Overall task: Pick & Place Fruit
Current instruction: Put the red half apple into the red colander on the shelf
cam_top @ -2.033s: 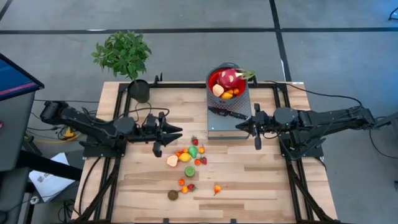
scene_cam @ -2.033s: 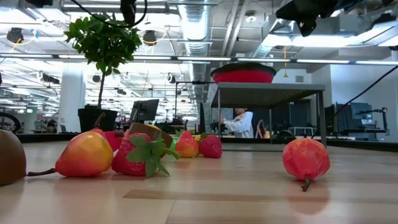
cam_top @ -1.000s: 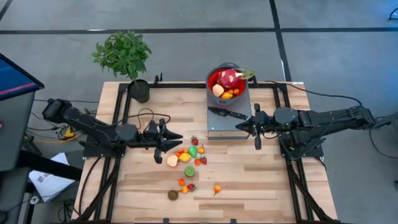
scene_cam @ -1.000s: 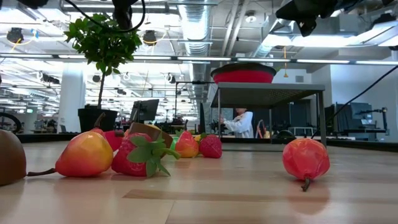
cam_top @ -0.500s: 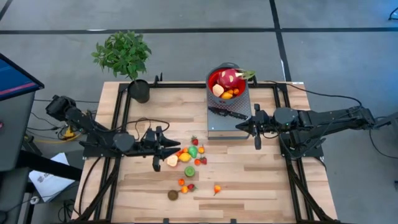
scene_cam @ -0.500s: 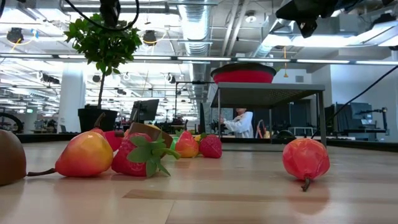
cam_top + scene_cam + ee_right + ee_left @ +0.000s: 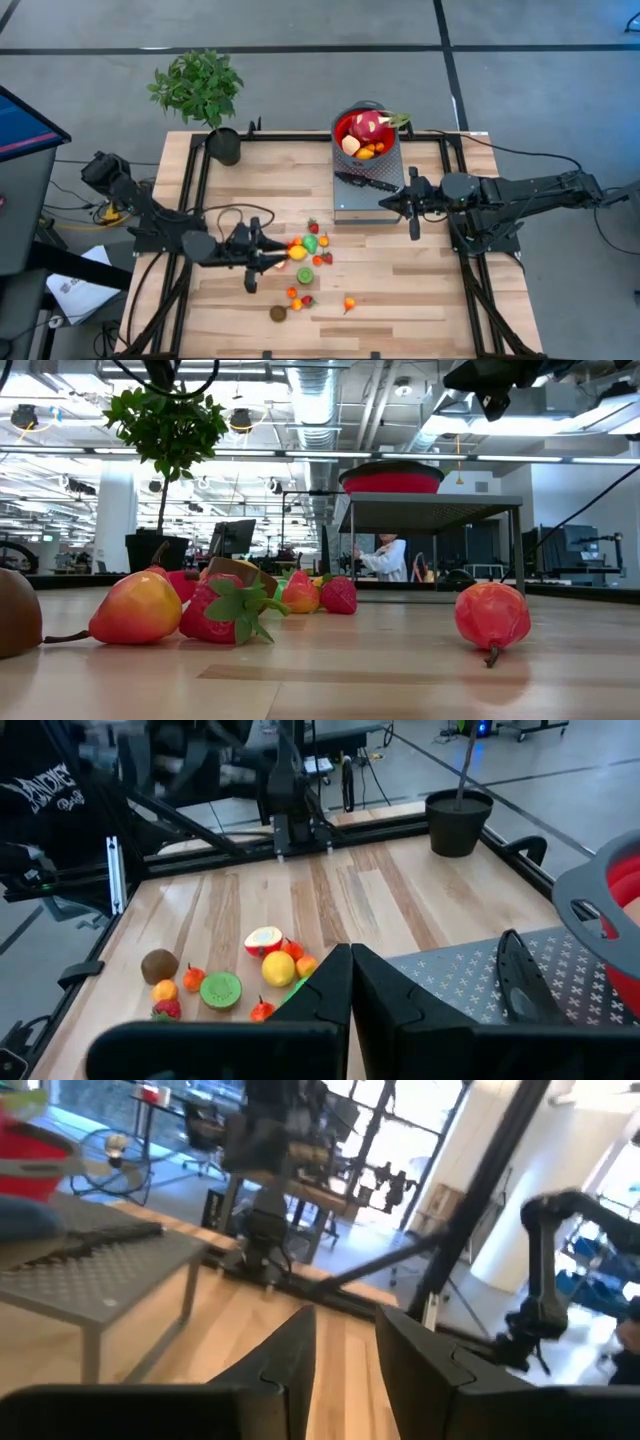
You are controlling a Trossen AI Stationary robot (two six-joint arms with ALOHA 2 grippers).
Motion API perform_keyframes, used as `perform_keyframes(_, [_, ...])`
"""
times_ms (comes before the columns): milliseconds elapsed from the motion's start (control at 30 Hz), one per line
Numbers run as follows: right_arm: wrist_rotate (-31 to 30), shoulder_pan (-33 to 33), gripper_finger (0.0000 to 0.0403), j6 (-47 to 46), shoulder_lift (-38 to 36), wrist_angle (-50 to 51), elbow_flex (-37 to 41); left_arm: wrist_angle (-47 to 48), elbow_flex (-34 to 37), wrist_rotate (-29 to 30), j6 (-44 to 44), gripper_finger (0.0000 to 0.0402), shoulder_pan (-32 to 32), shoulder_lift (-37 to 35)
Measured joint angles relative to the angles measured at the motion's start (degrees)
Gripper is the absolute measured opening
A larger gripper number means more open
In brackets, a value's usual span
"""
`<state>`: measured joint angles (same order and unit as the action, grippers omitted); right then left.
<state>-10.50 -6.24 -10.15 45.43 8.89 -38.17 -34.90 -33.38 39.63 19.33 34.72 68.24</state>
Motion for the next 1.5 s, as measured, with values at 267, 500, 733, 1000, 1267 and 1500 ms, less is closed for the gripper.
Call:
perform_keyframes(267, [0.00, 0.00, 0.0003, 0.00, 0.00, -2.08, 0.00, 0.28, -2.79, 1.13, 0.02, 0.0074, 1.63, 4.51])
perform_keyframes(500, [0.01, -0.02, 0.0003, -0.02, 0.00, -2.10, 0.00, 0.07, -4.09, 1.10, 0.02, 0.0036, 3.20, 4.75])
perform_keyframes(733, [0.00, -0.02, 0.0003, 0.00, 0.00, -2.06, 0.00, 0.11, -6.11, 1.06, -2.00, 0.0002, 5.92, 5.06])
perform_keyframes(1000, [0.00, -0.07, 0.0003, 0.02, 0.00, -2.02, 0.00, 0.29, -8.71, 2.13, -6.05, 0.0001, 5.28, 9.49])
perform_keyframes(1267, [0.00, -0.02, 0.0003, 1.51, 0.00, -1.97, 0.00, 16.79, -8.95, 2.63, -2.07, 0.0001, 1.49, 8.09])
perform_keyframes(1500, [0.00, 0.00, 0.0003, 1.55, 0.00, -1.93, 0.00, 35.90, -8.95, -4.31, 8.94, 0.0001, -3.12, 5.56])
